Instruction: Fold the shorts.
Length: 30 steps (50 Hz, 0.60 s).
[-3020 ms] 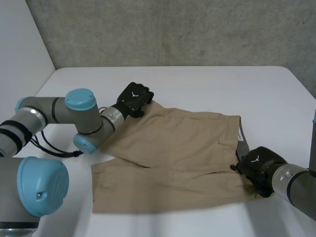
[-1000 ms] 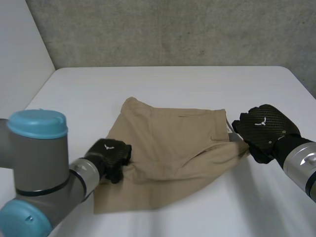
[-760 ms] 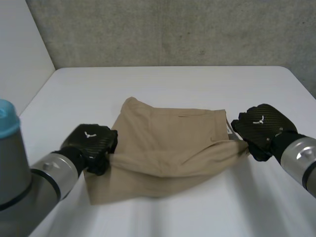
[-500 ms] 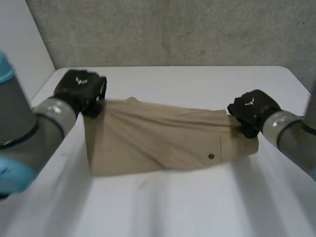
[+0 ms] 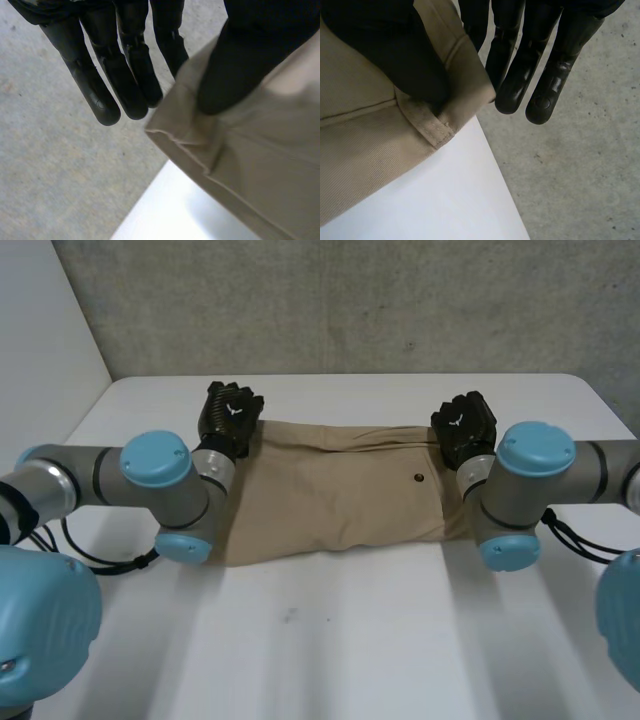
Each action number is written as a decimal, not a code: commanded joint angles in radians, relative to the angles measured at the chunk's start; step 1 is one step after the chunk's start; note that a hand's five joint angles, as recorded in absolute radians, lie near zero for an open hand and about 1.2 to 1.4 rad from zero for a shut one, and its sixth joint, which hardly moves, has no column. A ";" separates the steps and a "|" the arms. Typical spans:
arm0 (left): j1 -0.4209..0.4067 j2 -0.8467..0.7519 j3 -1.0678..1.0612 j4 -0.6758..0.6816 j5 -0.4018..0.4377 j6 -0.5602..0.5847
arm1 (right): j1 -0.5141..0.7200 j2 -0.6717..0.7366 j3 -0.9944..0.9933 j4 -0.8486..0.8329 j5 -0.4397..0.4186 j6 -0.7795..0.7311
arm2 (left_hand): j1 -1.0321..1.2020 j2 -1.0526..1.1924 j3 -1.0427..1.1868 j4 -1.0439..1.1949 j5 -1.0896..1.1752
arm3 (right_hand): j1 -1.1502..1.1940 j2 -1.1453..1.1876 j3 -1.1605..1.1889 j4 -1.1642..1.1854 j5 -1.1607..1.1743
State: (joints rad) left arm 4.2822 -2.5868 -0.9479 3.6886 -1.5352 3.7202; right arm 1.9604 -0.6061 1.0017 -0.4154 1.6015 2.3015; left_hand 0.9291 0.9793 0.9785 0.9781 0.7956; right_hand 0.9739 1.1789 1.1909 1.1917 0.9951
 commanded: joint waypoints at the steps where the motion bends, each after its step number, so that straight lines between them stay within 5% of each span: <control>1: -0.018 -0.012 -0.015 0.151 0.003 0.009 | -0.002 0.060 -0.055 -0.037 -0.023 -0.011 | -0.755 -0.805 -0.804 -0.804 -0.796 | -0.799 -1.004 -1.016 -1.017 -0.995; 7: -0.036 0.068 -0.136 0.205 -0.005 0.007 | -0.005 -0.039 -0.014 -0.013 -0.063 0.093 | -0.755 -0.805 -0.804 -0.804 -0.796 | -0.799 -1.004 -1.016 -1.017 -0.995; 17: -0.035 0.413 -0.501 0.157 -0.042 -0.068 | -0.107 -0.458 0.302 0.249 -0.159 0.484 | -0.751 -0.801 -0.800 -0.800 -0.792 | -0.799 -1.004 -1.016 -1.017 -0.995; 23: -0.030 0.568 -0.647 0.050 -0.042 -0.247 | -0.173 -0.506 0.415 0.423 -0.268 0.543 | -0.733 -0.783 -0.783 -0.782 -0.774 | -0.775 -0.980 -0.993 -0.993 -0.971; 30: -0.032 0.649 -0.715 -0.159 -0.037 -0.394 | -0.178 -0.475 0.485 0.417 -0.284 0.541 | -0.733 -0.783 -0.783 -0.782 -0.774 | -0.622 -0.827 -0.839 -0.840 -0.818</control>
State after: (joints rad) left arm 4.2518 -1.9947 -1.6161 3.6854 -1.5776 3.4398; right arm 1.7899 -1.1195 1.4313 -0.0003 1.3367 2.8527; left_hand 0.1979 0.2013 0.2140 0.2057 0.0450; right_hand 0.2096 0.2711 0.2756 0.2689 0.1093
